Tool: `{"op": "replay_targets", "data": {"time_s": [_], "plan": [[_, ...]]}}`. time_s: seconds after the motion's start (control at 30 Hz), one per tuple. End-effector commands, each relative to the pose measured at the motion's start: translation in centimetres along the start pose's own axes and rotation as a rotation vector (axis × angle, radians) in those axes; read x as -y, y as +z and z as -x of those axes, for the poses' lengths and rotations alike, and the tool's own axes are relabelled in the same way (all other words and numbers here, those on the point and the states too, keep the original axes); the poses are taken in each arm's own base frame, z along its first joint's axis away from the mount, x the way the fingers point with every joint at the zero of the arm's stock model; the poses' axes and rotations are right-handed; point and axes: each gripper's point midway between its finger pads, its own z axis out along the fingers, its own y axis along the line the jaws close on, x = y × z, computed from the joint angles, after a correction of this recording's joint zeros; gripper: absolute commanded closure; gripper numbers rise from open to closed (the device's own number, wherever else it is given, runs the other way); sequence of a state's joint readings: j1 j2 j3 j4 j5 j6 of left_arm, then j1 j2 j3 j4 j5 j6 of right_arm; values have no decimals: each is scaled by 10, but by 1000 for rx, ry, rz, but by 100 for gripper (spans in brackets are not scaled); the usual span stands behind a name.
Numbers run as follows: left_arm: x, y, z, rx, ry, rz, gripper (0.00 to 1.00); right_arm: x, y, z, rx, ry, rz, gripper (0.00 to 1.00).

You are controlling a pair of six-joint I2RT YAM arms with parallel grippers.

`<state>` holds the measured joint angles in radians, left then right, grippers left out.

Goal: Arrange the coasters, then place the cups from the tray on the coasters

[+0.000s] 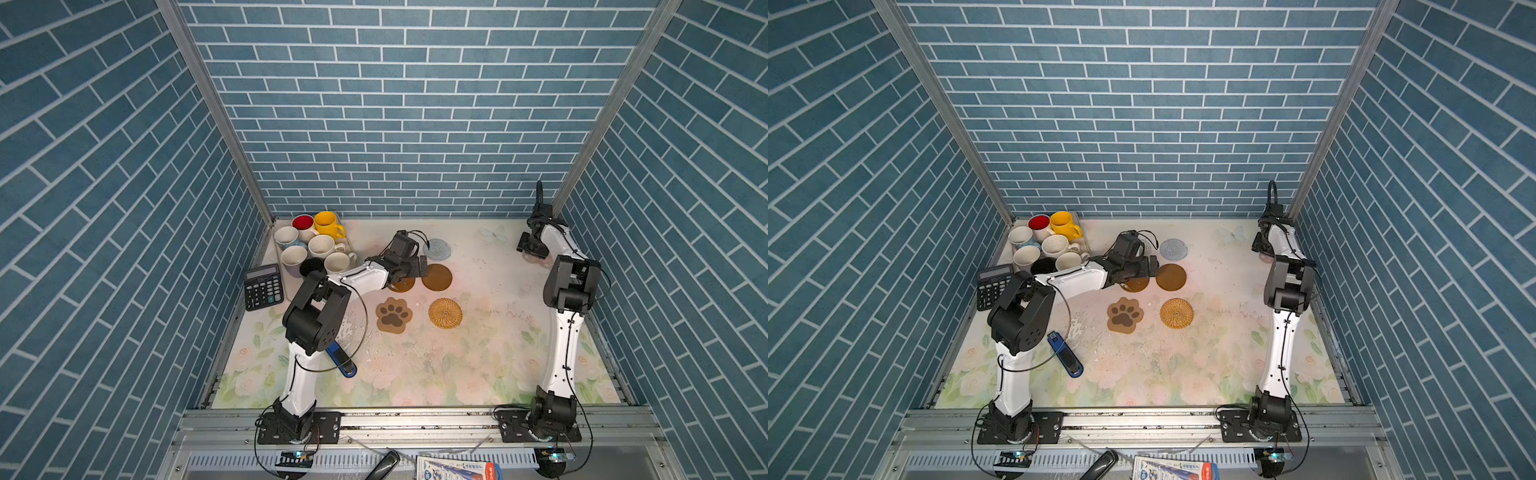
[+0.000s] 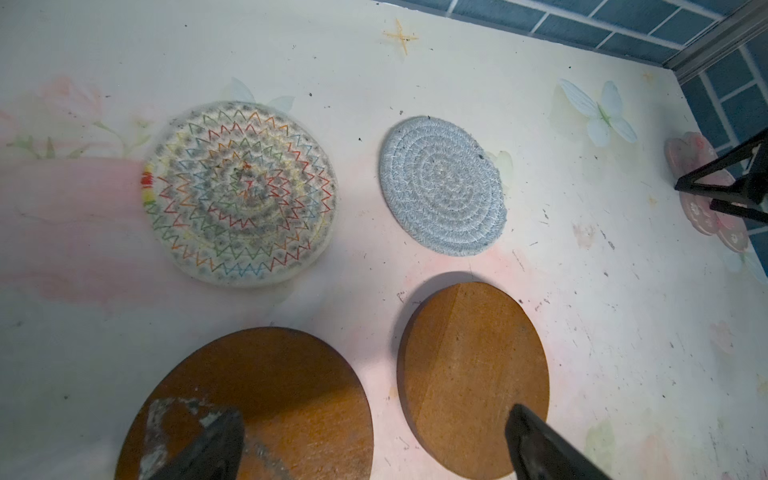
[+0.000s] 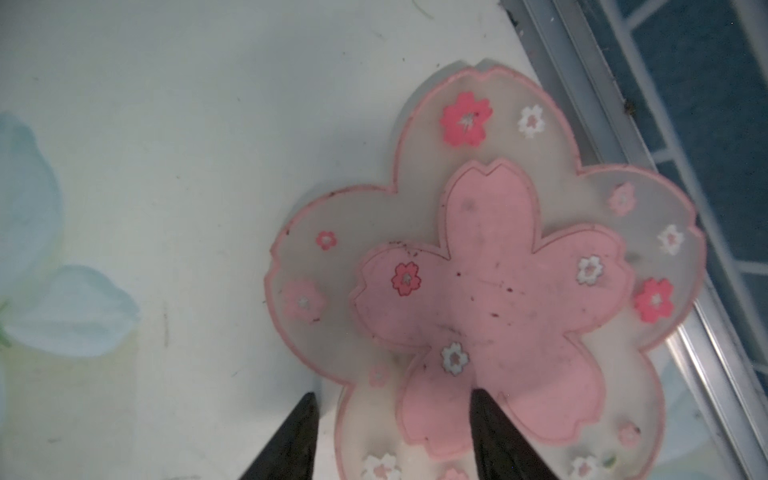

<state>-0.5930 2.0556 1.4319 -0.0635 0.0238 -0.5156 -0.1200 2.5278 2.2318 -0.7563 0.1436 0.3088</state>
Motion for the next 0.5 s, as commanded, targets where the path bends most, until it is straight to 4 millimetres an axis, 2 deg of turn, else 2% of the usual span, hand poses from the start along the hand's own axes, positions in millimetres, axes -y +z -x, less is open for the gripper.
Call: {"op": "replay_targets", "data": {"time_s": [0.0, 0.13, 0.3, 0.47], "plan": [[-6, -4, -1, 2, -14, 8, 1, 7, 14, -24, -80, -11, -8, 51], [-6, -6, -3, 2, -27, 2, 1, 8, 16, -29, -92, -7, -2, 64], [-6, -7, -5, 0, -32, 0, 1, 10, 16, -32, -102, -6, 9, 88], [-7, -9, -6, -1, -35, 3, 1, 9, 16, -35, -106, -2, 17, 99]]}}
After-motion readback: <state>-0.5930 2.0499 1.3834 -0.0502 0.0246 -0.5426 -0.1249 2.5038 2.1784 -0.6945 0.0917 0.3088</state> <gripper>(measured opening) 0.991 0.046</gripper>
